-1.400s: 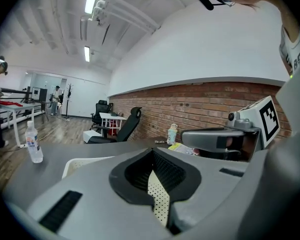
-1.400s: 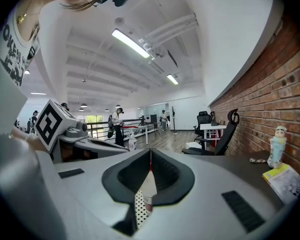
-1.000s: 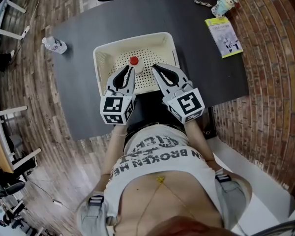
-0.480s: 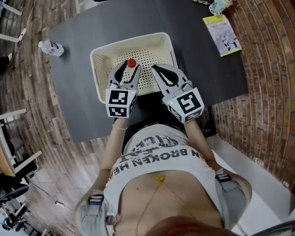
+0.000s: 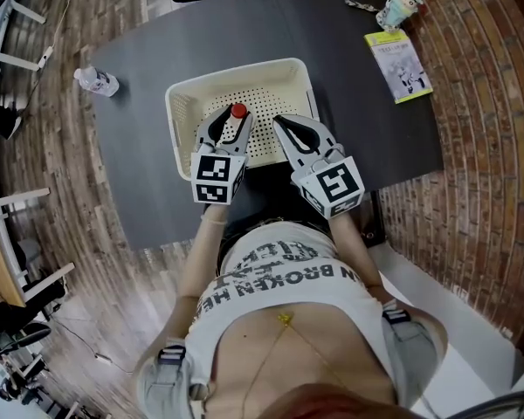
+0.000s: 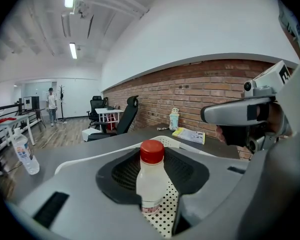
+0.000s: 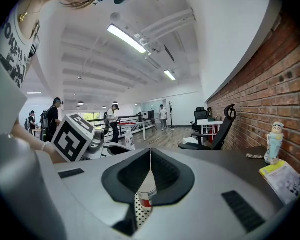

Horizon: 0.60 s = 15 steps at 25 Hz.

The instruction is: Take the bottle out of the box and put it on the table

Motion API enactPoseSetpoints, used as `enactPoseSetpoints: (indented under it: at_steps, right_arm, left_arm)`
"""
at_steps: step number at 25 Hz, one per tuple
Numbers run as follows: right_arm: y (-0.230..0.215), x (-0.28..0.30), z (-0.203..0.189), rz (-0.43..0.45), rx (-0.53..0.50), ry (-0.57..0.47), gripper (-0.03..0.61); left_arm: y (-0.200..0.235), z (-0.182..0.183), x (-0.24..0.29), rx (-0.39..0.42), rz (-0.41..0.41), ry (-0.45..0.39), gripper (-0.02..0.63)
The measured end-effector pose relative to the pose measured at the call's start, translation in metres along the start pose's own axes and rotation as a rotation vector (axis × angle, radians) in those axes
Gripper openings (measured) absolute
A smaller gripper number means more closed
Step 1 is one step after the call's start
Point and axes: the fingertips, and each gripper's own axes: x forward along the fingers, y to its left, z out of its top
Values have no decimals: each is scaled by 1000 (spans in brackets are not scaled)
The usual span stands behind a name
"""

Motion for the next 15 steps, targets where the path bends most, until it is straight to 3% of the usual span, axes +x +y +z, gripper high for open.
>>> enactPoseSetpoints:
  at_steps: [15]
  right_arm:
    - [-2,-12,-3,-6,-1,1,9]
  left_arm:
    - [-4,-5,-2,-7,-12,-12,144]
